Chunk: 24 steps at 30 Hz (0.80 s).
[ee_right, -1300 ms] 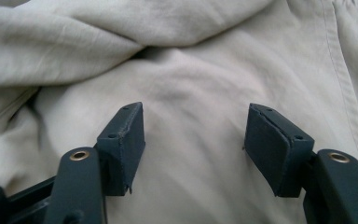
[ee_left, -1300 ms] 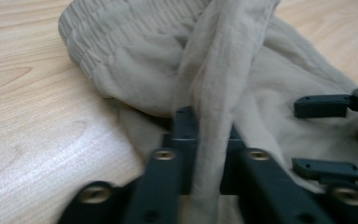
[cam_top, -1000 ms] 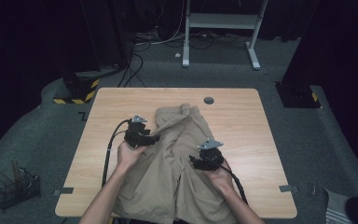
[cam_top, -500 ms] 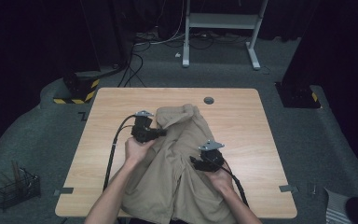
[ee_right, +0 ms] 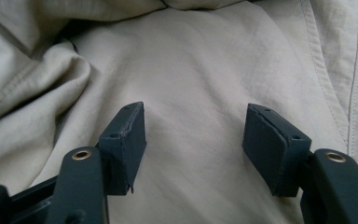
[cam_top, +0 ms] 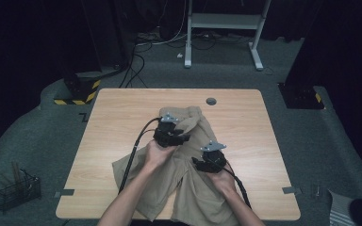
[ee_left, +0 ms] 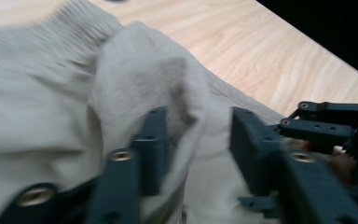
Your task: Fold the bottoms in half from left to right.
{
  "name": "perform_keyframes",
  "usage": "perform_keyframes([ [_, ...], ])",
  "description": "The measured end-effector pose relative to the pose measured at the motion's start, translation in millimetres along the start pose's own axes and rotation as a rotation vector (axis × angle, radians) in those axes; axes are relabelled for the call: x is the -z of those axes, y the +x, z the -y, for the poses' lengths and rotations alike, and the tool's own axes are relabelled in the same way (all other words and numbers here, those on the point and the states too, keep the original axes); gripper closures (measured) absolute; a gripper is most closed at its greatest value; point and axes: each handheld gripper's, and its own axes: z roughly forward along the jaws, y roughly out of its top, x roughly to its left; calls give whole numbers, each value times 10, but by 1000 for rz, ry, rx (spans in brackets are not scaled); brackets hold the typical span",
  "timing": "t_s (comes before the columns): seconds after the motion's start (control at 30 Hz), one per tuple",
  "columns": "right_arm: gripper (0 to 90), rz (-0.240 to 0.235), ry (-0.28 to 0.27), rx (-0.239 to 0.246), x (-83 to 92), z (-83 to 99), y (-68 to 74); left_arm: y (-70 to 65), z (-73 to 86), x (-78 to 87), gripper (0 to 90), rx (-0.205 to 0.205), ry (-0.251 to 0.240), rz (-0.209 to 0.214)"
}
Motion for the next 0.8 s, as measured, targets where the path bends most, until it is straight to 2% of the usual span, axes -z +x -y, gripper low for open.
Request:
perform_keyframes([
  [0.13, 384, 10, -16, 19, 91, -10, 52, 53, 80, 306, 391, -26, -26, -33],
  [0.23, 383, -1, -30, 36, 185, -24, 81, 126, 220, 470, 340, -18, -29, -68],
  [0.33, 383, -14, -37, 51, 254, -8, 111, 211, 405, 539, 310, 8, -19, -92],
  [0.43, 384, -25, -25, 47, 256, 56, 129, 295, 608, 506, 293, 41, 25, -111],
  [0.53, 385, -20, -10, 41, 200, 116, 145, 364, 777, 379, 302, 62, 79, -143],
  [0.57, 380, -24, 10, 40, 159, 130, 150, 377, 799, 345, 315, 66, 93, -155],
  [0.63, 378, -38, 0, 16, 132, 125, 136, 403, 833, 256, 338, 75, 120, -182],
  [0.73, 374, -35, 1, 8, 78, 78, 110, 462, 838, 127, 400, 75, 160, -221],
  [0.8, 374, -31, 1, 6, 41, 46, 94, 490, 812, 85, 458, 61, 144, -246],
])
